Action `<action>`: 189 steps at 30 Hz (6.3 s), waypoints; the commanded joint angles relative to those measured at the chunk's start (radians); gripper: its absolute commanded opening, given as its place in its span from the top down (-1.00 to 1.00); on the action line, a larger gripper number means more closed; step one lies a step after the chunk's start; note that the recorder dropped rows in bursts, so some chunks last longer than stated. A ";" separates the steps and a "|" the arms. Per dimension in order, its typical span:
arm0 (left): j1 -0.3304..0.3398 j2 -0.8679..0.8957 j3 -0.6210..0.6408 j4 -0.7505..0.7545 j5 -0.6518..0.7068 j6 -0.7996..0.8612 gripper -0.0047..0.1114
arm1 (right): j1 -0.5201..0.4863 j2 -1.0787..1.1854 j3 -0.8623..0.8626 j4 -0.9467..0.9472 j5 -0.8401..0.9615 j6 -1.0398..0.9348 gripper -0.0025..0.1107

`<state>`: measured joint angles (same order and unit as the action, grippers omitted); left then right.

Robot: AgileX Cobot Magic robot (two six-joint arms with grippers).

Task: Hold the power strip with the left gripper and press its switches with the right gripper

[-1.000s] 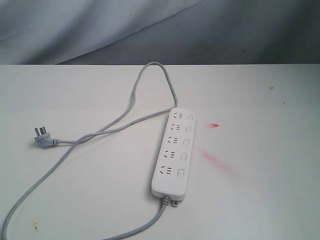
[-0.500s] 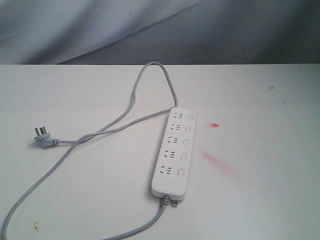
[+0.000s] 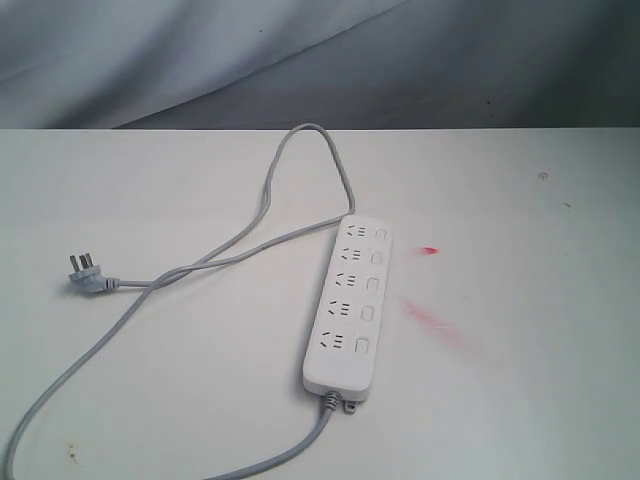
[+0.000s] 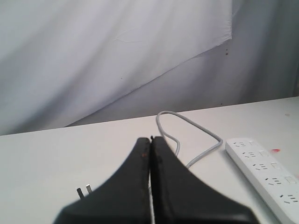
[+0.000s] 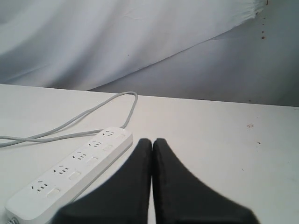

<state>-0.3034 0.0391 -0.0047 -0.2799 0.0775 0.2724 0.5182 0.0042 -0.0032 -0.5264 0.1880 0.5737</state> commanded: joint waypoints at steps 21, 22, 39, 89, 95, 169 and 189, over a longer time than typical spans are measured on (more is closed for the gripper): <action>0.096 -0.039 0.005 0.139 -0.016 0.040 0.92 | -0.009 -0.004 0.003 0.004 -0.001 0.003 0.96; 0.122 -0.039 0.005 0.154 -0.016 0.056 0.92 | -0.009 -0.004 0.003 0.004 -0.001 0.003 0.96; 0.358 -0.039 0.005 0.181 0.058 0.016 0.92 | -0.009 -0.004 0.003 0.004 -0.001 0.003 0.96; 0.358 -0.039 0.005 0.320 0.078 -0.264 0.92 | -0.016 -0.004 0.003 0.004 -0.001 0.003 0.96; 0.358 -0.039 0.005 0.320 0.078 -0.262 0.92 | -0.183 -0.004 0.003 0.064 -0.011 0.011 0.96; 0.358 -0.039 0.005 0.320 0.078 -0.265 0.92 | -0.439 -0.004 0.003 0.468 0.012 -0.574 0.96; 0.358 -0.039 0.005 0.320 0.078 -0.265 0.92 | -0.439 -0.004 0.003 0.468 0.012 -0.574 0.96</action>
<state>0.0517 0.0044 -0.0047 0.0393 0.1590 0.0096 0.0880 0.0023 -0.0032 -0.0625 0.2038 0.0000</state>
